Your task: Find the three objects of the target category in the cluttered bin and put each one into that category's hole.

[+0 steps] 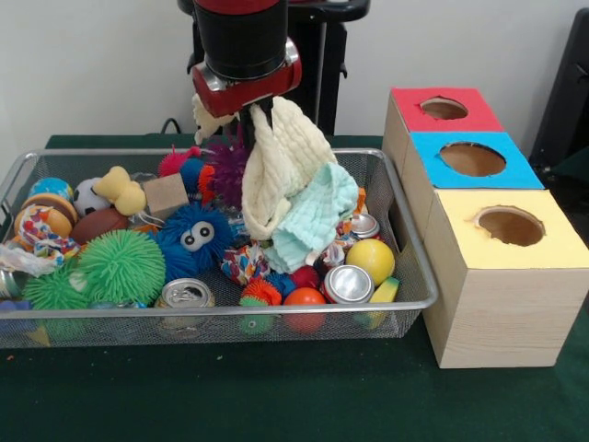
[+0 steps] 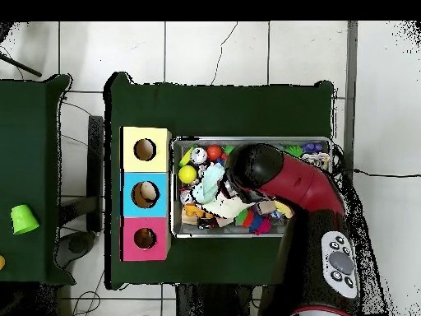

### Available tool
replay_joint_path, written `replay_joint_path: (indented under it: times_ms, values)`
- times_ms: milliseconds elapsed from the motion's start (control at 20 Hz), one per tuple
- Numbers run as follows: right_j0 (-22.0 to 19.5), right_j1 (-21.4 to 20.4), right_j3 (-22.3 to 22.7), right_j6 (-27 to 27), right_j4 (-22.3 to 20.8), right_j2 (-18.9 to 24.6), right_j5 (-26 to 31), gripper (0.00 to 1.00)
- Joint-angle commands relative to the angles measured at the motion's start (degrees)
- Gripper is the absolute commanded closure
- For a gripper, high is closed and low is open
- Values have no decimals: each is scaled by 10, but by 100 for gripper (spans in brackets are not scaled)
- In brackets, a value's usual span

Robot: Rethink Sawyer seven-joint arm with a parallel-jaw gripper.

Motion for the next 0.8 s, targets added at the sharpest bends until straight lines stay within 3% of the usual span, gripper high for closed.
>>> replay_joint_path:
  times_ms: [50,400,650,800]
  values:
    - [-12,6,57,122,10,32,-19,100]
    - [-9,9,52,123,5,29,-13,100]
    - [-4,19,56,136,10,33,-40,100]
    - [-15,25,68,114,4,40,-61,100]
